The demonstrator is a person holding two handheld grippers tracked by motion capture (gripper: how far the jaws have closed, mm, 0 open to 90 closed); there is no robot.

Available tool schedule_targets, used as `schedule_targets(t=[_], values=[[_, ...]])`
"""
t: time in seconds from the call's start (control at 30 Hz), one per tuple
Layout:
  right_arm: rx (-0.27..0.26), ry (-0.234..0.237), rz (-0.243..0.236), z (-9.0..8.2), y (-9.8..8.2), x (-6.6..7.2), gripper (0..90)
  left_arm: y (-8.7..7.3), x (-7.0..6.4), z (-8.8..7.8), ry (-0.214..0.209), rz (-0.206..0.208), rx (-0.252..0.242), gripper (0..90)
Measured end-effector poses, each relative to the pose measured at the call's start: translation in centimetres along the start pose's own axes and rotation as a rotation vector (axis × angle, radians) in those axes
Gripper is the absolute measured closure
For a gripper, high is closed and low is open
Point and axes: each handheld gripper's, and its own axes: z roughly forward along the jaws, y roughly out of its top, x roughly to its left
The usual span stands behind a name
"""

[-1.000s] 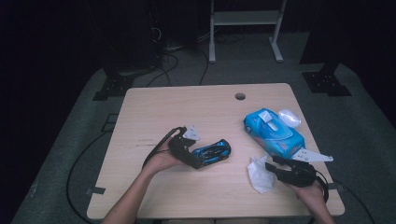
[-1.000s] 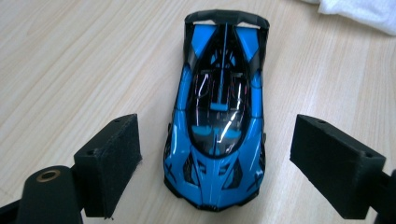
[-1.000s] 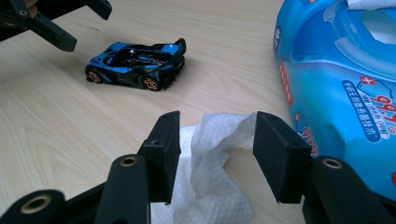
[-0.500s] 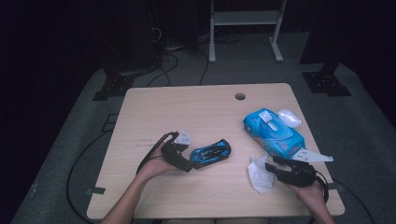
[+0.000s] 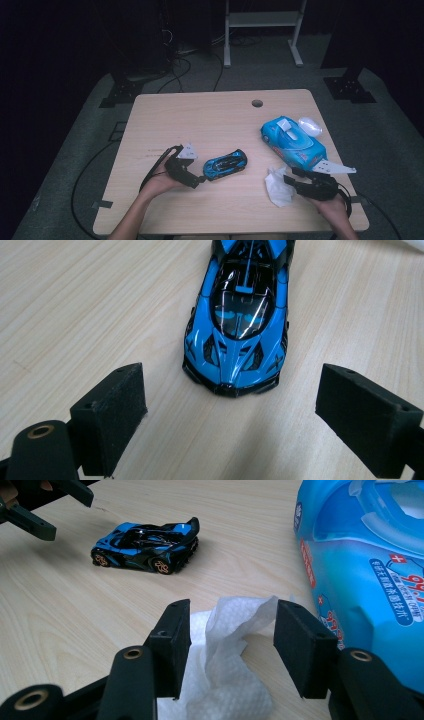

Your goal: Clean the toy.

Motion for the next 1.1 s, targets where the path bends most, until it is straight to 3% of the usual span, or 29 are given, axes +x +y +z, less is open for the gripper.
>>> schedule_targets(t=[0.6,0.87,1.1], values=[[0.007,0.005,-0.001,0.2,-0.1,0.1,47.3,-2.6,-0.4,-1.2,0.028,-0.042,-0.032,11.4],[0.01,0.01,0.0,0.2,-0.2,0.2,46.7,-3.5,-0.4,-2.2,0.072,-0.065,-0.056,10.3],[0.008,0.017,0.002,0.2,-0.3,0.4,45.7,-4.4,-0.4,-2.2,0.063,-0.086,-0.052,10.8]])
